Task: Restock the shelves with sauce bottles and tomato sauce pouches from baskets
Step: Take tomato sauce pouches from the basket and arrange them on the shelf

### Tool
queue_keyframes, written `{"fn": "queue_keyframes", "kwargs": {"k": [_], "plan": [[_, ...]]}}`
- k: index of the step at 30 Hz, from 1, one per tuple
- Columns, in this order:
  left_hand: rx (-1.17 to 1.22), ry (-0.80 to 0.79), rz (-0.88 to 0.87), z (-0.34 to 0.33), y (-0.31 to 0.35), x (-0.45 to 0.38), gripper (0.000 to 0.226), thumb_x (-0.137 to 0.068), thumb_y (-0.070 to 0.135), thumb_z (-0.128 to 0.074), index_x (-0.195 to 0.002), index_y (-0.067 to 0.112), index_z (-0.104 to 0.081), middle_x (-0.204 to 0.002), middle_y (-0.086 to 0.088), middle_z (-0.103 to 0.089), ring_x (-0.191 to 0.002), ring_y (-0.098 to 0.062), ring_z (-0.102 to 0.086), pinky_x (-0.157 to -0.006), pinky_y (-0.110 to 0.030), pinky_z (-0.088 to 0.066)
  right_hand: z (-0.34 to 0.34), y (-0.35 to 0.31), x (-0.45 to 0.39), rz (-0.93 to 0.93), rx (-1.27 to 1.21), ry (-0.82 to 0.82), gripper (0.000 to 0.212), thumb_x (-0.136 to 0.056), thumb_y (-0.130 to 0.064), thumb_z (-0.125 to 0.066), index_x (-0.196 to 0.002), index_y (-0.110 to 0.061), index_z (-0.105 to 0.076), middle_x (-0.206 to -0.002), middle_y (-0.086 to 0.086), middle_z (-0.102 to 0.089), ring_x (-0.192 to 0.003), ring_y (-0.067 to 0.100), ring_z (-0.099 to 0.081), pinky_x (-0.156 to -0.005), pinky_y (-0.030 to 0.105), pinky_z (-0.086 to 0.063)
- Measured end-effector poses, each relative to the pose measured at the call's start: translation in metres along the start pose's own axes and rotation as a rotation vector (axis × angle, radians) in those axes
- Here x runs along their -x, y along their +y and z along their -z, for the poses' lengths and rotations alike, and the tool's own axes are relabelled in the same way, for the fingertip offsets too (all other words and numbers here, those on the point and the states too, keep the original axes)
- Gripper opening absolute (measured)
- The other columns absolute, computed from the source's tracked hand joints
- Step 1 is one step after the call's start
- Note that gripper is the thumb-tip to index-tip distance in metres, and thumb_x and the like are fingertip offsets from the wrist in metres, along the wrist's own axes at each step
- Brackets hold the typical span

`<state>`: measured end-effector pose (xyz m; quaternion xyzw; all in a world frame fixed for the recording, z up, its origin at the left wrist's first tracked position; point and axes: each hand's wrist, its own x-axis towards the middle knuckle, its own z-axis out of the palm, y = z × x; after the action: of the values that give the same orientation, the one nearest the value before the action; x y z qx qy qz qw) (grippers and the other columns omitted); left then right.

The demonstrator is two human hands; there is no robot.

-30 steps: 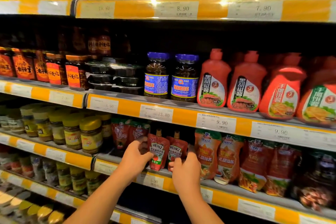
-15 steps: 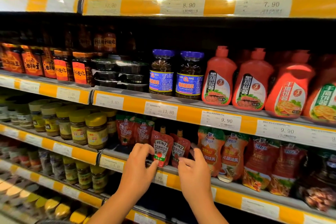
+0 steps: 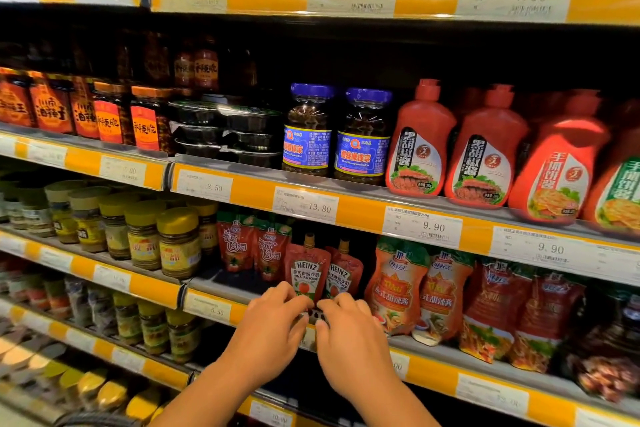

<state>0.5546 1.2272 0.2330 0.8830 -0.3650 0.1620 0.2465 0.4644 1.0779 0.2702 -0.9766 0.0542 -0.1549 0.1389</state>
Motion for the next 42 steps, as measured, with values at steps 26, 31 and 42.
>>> {"fn": "queue_keyframes", "kwargs": {"k": [26,31,42], "plan": [[-0.177,-0.239,0.117,-0.003,-0.004,-0.049,0.025,-0.102,0.035,-0.042,-0.104,0.021,-0.063,-0.098,-0.009,-0.069,-0.092,-0.035,-0.062,-0.071,-0.040,-0.037,-0.020,0.003,-0.034,-0.128,0.034,-0.047,0.038,-0.106,-0.046,-0.038,-0.123,-0.018,-0.058,-0.112,0.004,-0.066,-0.103,0.024,-0.061,-0.076,0.037,-0.041],[-0.194,-0.283,0.125,-0.009,-0.011,-0.052,0.044,-0.096,0.041,-0.036,-0.135,0.031,-0.055,-0.118,-0.008,-0.063,-0.099,-0.035,-0.061,-0.078,-0.042,-0.045,-0.017,0.002,-0.040,-0.147,0.007,-0.118,0.037,-0.104,-0.042,-0.039,-0.124,-0.016,-0.057,-0.119,0.007,-0.065,-0.108,0.028,-0.061,-0.075,0.035,-0.037],[-0.223,-0.320,0.122,-0.010,-0.013,-0.055,0.055,-0.092,0.041,-0.031,-0.145,0.038,-0.048,-0.130,-0.008,-0.055,-0.114,-0.036,-0.053,-0.087,-0.043,-0.045,-0.020,0.005,-0.071,-0.268,0.008,-0.324,0.064,-0.099,-0.031,-0.043,-0.159,-0.019,-0.022,-0.161,0.020,-0.024,-0.139,0.044,-0.040,-0.108,0.043,-0.041]]}}
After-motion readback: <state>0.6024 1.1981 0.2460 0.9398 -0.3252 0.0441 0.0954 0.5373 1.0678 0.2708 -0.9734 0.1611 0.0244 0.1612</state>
